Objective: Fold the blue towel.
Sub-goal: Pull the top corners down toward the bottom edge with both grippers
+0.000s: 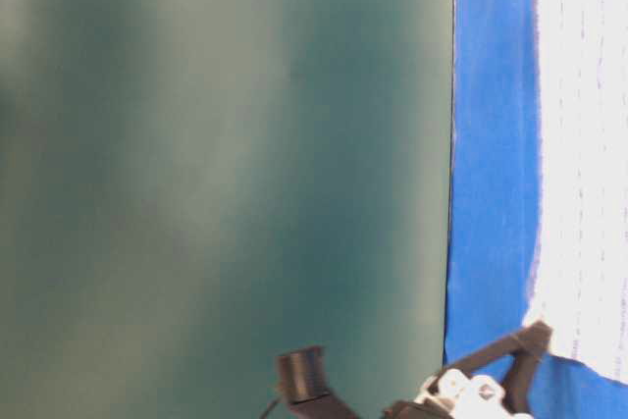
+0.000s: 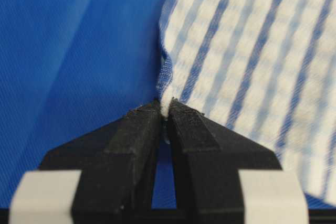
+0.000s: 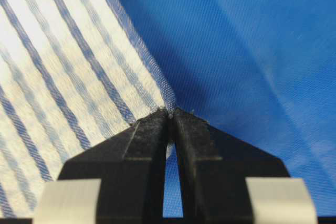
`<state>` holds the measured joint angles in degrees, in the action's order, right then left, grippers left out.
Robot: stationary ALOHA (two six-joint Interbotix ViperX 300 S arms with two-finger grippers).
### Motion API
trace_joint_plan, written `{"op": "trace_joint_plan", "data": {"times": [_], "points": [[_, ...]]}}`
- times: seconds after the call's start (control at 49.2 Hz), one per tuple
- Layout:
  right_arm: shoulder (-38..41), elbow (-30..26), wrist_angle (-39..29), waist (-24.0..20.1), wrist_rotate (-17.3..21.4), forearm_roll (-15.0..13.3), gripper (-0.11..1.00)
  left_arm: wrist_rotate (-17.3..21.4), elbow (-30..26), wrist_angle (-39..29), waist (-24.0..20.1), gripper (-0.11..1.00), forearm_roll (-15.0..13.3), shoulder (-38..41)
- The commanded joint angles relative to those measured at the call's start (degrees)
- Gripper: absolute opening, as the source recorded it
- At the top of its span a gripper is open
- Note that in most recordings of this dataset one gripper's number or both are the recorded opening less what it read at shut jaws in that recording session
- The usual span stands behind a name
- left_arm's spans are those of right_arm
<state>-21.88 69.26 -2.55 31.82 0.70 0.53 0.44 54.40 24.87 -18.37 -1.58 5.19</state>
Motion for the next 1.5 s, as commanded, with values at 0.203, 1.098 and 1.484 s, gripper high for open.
{"op": "trace_joint_plan", "data": {"times": [0.203, 1.098, 1.484], "points": [[-9.8, 0.5, -4.4, 0.1, 0.2, 0.3, 0.06, 0.1, -0.4, -1.1, 0.5, 0.03, 0.0, -4.3], [-18.3, 0.8, -12.9, -26.8, 0.3, 16.8, 0.06, -1.1, 0.1, -8.2, 21.8, 0.03, 0.0, -12.2], [-16.7, 0.9, -13.5, -40.3, 0.3, 21.7, 0.06, -2.9, -0.4, -9.9, 33.4, 0.03, 0.0, -13.9]]}}
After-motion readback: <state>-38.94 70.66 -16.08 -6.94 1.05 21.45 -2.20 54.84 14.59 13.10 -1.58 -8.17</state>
